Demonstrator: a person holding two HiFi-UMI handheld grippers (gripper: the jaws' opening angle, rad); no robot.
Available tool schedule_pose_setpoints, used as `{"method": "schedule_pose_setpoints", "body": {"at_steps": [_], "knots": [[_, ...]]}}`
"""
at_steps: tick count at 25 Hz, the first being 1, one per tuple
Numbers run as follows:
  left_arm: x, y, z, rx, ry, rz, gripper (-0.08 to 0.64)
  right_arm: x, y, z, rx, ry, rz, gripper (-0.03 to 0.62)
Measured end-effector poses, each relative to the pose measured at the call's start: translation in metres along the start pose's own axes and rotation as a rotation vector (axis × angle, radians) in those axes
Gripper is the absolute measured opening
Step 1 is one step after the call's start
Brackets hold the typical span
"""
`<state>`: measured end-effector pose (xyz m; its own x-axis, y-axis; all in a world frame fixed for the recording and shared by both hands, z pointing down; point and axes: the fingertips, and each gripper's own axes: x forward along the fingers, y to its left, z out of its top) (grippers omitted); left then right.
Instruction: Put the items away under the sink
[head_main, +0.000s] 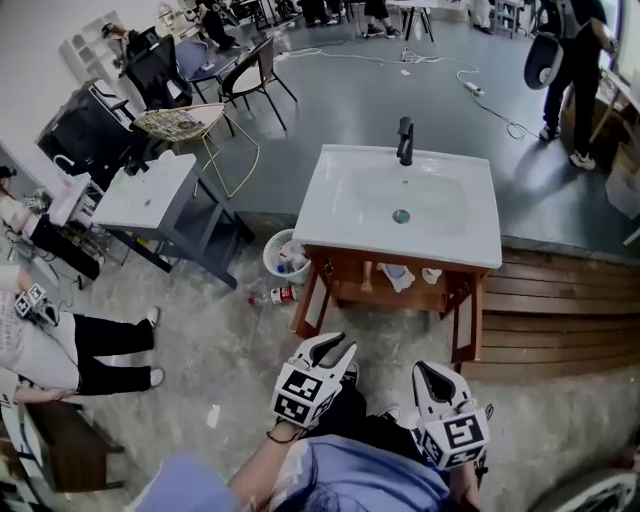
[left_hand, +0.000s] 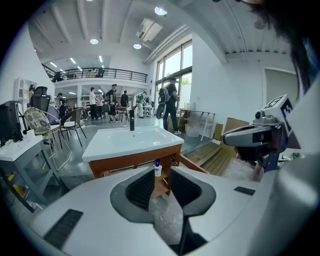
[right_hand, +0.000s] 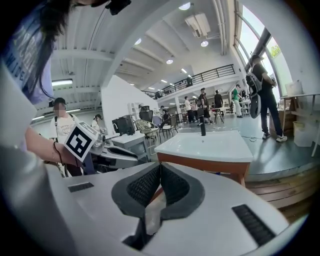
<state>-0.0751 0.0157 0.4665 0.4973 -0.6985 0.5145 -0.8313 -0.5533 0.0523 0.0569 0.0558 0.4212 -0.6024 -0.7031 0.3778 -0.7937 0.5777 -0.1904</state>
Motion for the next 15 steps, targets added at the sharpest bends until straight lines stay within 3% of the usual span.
{"method": "schedule_pose_setpoints", "body": {"at_steps": [15], "knots": [[-0.051, 0.02, -0.01, -0.021, 0.031, 0.126, 0.104, 0.006, 0.016, -0.015, 0.019, 0.036, 0.067, 0.015]]}}
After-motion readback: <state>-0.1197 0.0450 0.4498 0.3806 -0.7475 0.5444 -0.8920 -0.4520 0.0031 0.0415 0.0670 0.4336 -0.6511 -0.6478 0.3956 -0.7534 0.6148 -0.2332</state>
